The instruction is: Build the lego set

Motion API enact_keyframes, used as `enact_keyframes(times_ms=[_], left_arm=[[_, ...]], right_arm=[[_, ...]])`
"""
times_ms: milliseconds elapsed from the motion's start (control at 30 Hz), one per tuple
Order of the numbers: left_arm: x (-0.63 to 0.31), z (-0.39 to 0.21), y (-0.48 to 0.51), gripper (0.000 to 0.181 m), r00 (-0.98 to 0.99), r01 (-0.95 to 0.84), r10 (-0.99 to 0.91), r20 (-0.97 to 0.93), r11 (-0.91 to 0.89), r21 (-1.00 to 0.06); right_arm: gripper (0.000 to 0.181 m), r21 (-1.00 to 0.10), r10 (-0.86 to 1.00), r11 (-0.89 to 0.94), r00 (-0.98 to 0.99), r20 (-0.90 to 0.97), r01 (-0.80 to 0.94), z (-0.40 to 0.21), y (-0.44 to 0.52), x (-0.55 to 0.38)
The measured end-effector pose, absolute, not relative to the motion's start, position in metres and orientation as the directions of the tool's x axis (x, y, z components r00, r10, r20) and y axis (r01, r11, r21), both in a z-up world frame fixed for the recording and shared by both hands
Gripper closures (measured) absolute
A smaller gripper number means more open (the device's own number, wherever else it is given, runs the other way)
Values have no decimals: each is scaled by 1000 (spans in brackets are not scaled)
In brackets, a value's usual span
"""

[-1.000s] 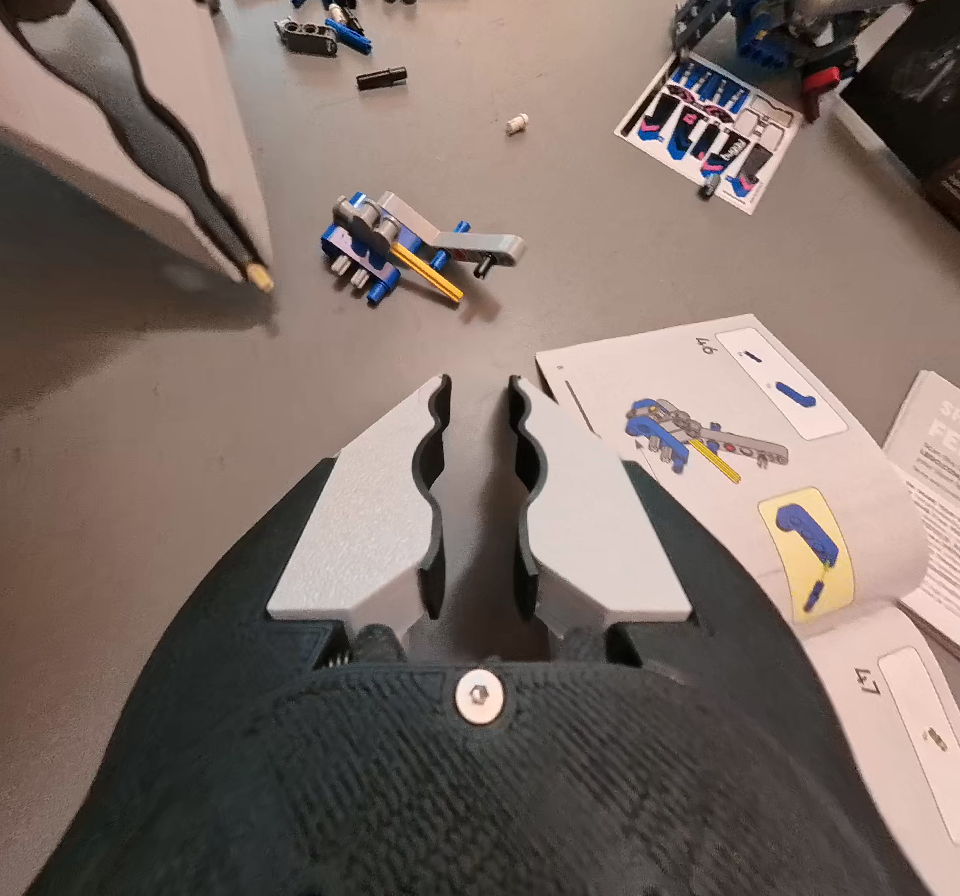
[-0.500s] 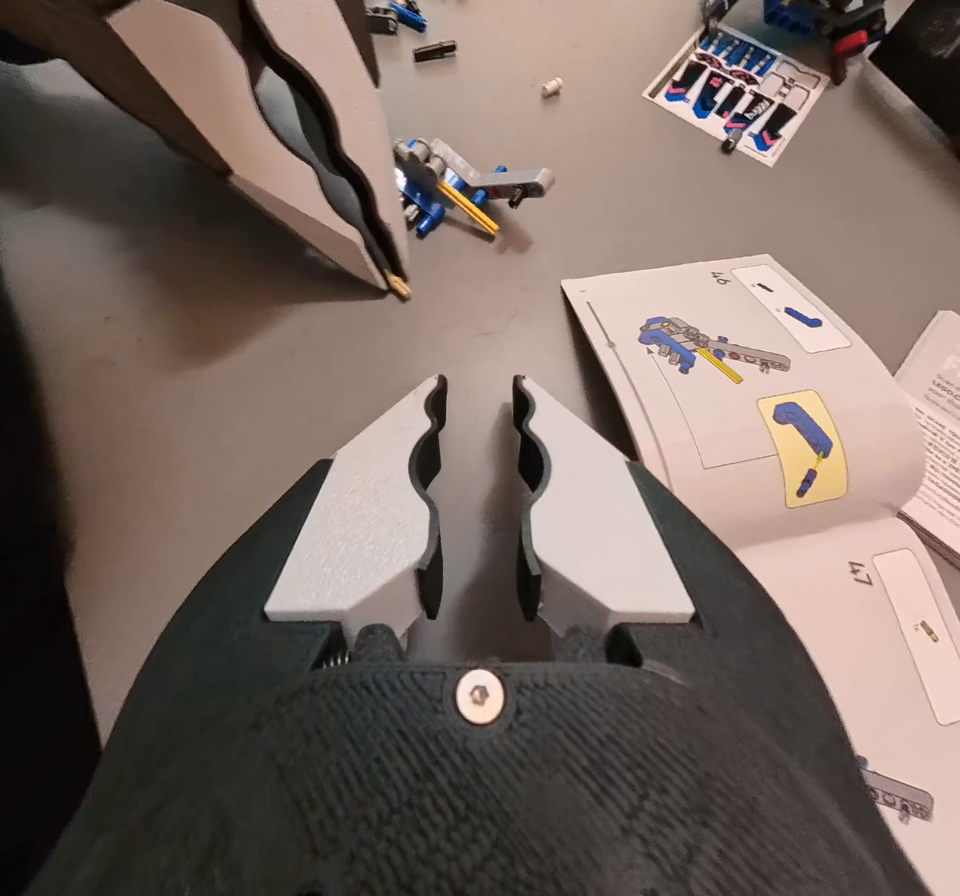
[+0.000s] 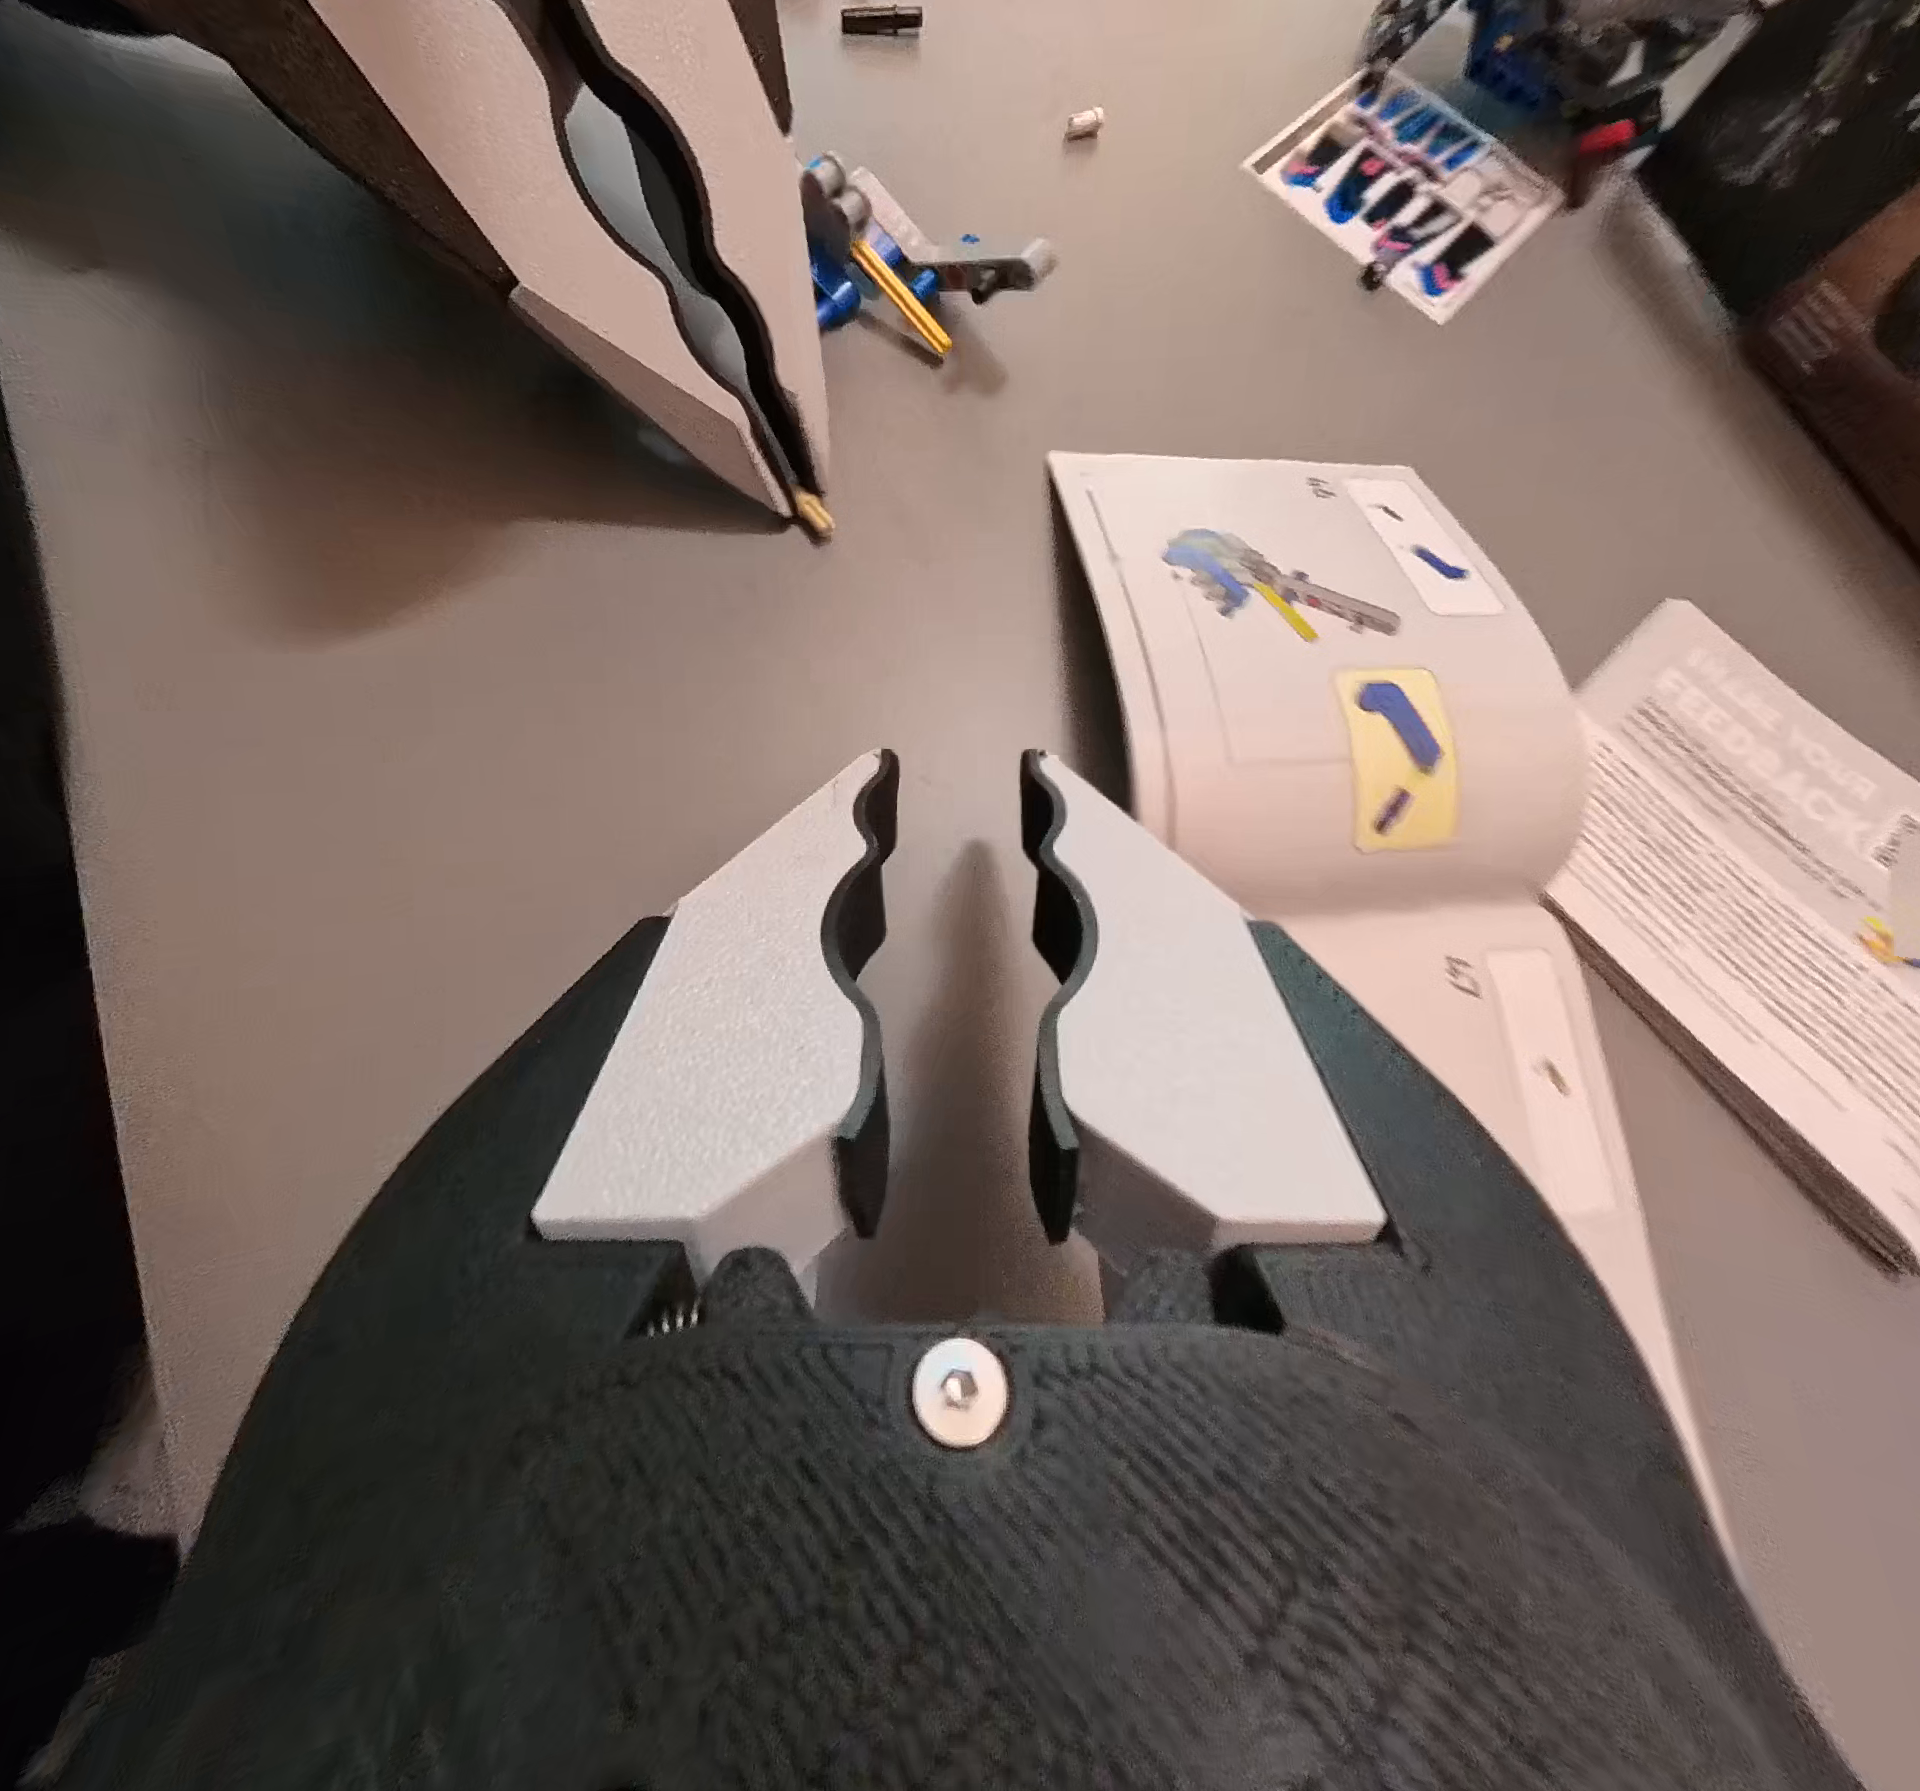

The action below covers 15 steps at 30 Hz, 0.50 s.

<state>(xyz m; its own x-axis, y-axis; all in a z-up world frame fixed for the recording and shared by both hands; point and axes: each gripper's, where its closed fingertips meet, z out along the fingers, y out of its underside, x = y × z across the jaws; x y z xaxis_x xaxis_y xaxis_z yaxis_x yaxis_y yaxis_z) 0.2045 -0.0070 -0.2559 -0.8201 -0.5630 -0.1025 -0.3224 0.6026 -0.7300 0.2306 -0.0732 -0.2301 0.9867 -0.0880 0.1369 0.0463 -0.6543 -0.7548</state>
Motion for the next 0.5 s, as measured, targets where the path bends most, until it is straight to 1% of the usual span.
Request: enact_keyframes(times_ms=[67, 167, 233, 333, 433, 500], left_arm=[[207, -256, -14, 180, -821, -319, -561, -106, 605, -730], [210, -256, -23, 180, -819, -316, -561, -118, 614, -724], [214, -256, -27, 180, -813, -329, -570, -118, 617, -715], [218, -256, -34, 180, -809, -331, -573, -133, 631, -702], [221, -256, -39, 180, -808, -326, -569, -150, 645, -691], [224, -256, -42, 180, -809, -330, -571, -143, 642, -692]], right_arm=[[161, -770, -130, -636, 975, 178, 56, -222, -95, 243], [164, -780, -336, -625, 914, 230, -34, -216, -143, 275], [167, -782, -437, -619, 860, 264, -74, -219, -176, 288], [175, -759, -503, -639, 815, 287, -127, -233, -214, 291], [181, -785, -534, -607, 795, 288, -123, -233, -225, 294], [181, -806, -551, -585, 775, 310, -92, -228, -223, 299]])
